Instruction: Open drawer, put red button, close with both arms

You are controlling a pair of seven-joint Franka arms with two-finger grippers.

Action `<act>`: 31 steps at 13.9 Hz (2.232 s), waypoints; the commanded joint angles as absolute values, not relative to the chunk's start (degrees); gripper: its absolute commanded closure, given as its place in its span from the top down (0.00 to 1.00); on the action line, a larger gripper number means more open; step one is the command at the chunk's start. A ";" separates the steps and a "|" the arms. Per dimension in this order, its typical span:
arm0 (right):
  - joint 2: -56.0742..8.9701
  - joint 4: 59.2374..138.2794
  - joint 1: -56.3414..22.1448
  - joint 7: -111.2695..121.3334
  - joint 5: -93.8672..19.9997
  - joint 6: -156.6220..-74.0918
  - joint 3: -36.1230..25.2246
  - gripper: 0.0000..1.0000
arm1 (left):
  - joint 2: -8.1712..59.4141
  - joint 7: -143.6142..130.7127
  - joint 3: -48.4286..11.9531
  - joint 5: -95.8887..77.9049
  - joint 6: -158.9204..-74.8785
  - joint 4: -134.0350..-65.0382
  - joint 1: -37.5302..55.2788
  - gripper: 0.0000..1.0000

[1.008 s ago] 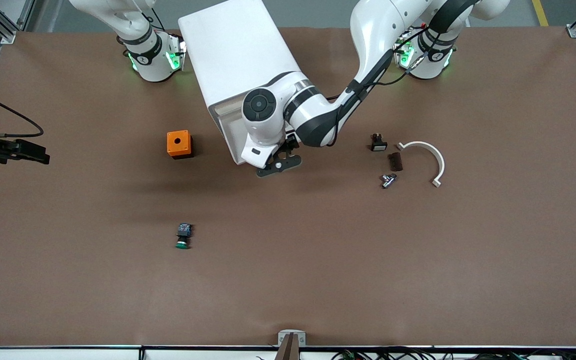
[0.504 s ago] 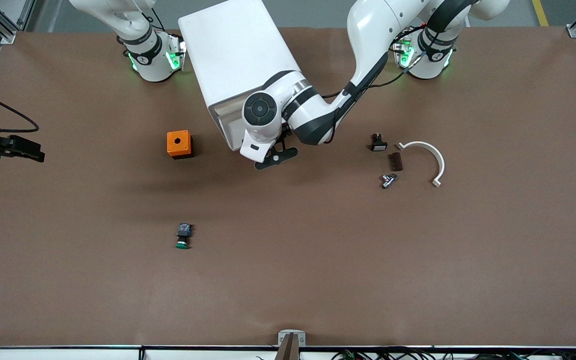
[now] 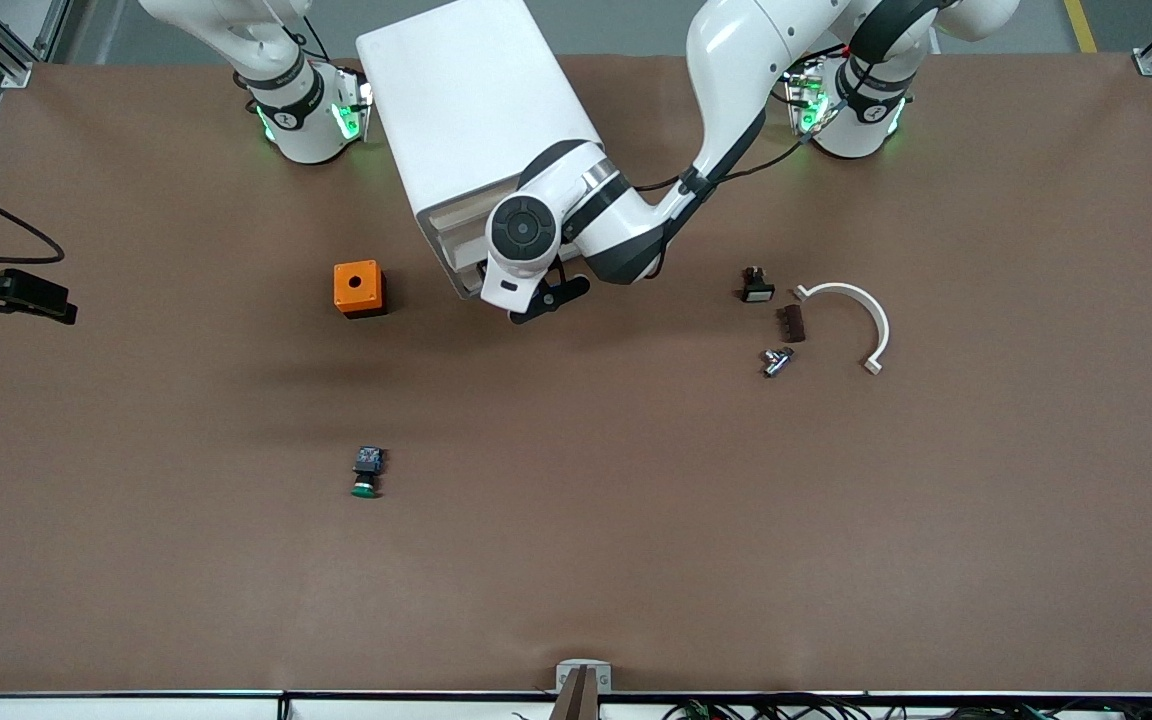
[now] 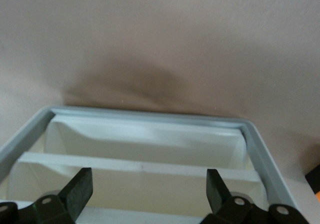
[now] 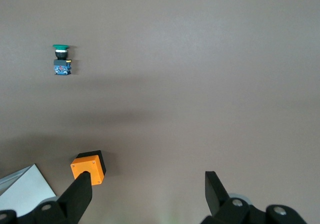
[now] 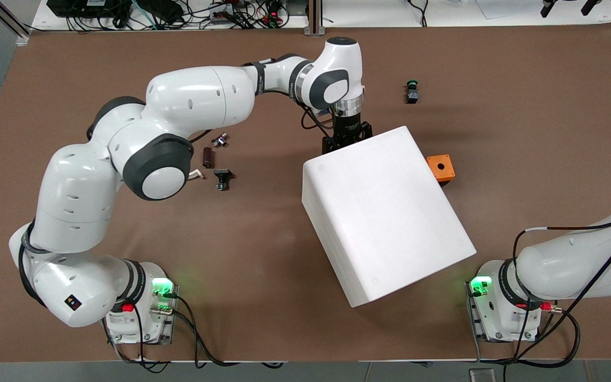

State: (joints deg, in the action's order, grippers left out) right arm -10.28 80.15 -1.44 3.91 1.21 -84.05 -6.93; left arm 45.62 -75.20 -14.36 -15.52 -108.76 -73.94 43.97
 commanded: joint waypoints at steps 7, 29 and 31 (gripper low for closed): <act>2.10 90.96 -0.09 4.22 1.41 -84.45 -5.89 1.00 | 45.79 -75.15 -14.50 -22.15 -108.90 -74.97 44.03 1.00; 6.42 91.23 -2.99 7.12 1.49 -83.58 -8.61 1.00 | 16.97 -35.89 -13.45 1.93 -82.72 -74.35 6.09 1.00; 6.42 90.97 -2.90 7.12 1.49 -84.11 -8.53 1.00 | 16.35 -30.79 -13.53 2.81 -81.04 -74.53 3.18 1.00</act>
